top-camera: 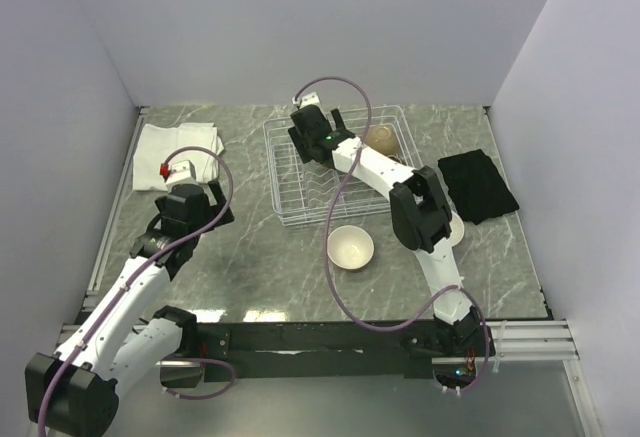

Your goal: Unload the bowls from the dish rack

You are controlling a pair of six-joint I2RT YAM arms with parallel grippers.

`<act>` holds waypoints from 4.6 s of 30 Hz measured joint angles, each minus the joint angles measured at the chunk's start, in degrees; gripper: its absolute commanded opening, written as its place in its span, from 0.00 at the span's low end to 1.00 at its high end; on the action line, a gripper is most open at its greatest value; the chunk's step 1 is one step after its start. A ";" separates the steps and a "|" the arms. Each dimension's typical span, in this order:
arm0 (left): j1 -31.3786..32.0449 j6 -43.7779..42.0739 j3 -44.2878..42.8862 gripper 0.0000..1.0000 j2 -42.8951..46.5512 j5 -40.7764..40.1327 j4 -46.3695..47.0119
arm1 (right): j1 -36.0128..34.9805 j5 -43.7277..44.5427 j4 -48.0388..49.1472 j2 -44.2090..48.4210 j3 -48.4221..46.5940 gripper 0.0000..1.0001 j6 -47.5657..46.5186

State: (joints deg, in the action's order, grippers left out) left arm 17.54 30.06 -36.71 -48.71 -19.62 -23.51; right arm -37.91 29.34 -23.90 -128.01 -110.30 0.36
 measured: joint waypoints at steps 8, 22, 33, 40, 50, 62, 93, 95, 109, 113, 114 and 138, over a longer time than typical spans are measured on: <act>0.00 -1.97 0.00 0.99 0.24 -1.36 2.99 | -0.26 3.56 -1.36 -2.89 -2.54 0.99 -1.16; 0.00 -2.40 0.15 0.99 0.24 -1.40 3.58 | -0.85 6.75 -2.32 -3.61 -3.32 0.69 -2.82; 0.00 -2.40 0.15 0.99 0.24 -1.70 3.58 | -1.81 9.79 -2.27 -3.17 -2.40 0.37 -5.01; 0.00 -2.40 0.15 0.99 0.24 -1.70 3.58 | -1.86 10.05 -1.97 -1.64 -0.87 0.24 -5.16; 0.00 -2.40 0.17 0.99 0.24 -1.70 3.56 | -1.38 7.41 -5.05 1.38 -0.24 0.00 -2.93; 0.00 -2.43 0.17 0.99 0.24 -1.70 3.56 | 0.81 0.48 -9.03 9.38 2.73 0.00 2.36; 0.00 -1.11 -7.65 0.99 -11.78 18.14 12.63 | 10.97 -27.41 -11.37 31.85 16.28 0.00 15.08; 0.00 -0.15 -9.20 1.00 -14.03 20.52 14.93 | 11.06 -29.20 -11.21 33.66 17.75 0.00 15.74; 4.63 6.05 -17.99 0.99 -29.92 36.15 29.59 | 11.17 -43.25 -5.25 44.92 31.39 0.00 23.76; 7.82 7.10 -19.19 0.97 -33.40 38.99 33.70 | 11.19 -47.04 -2.19 46.75 34.38 0.00 26.43; 8.28 7.32 -19.30 0.95 -34.03 39.56 34.29 | 11.17 -47.60 -1.53 47.21 35.04 0.00 26.99; 9.33 16.31 -17.68 0.08 -41.90 49.53 44.87 | 14.80 -58.42 15.98 54.18 50.82 0.00 40.26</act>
State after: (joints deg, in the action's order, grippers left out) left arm 26.87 46.37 -54.39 -90.61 29.91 21.37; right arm -23.11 -29.08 -7.92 -73.82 -59.48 40.62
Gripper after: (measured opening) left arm 0.185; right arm 0.771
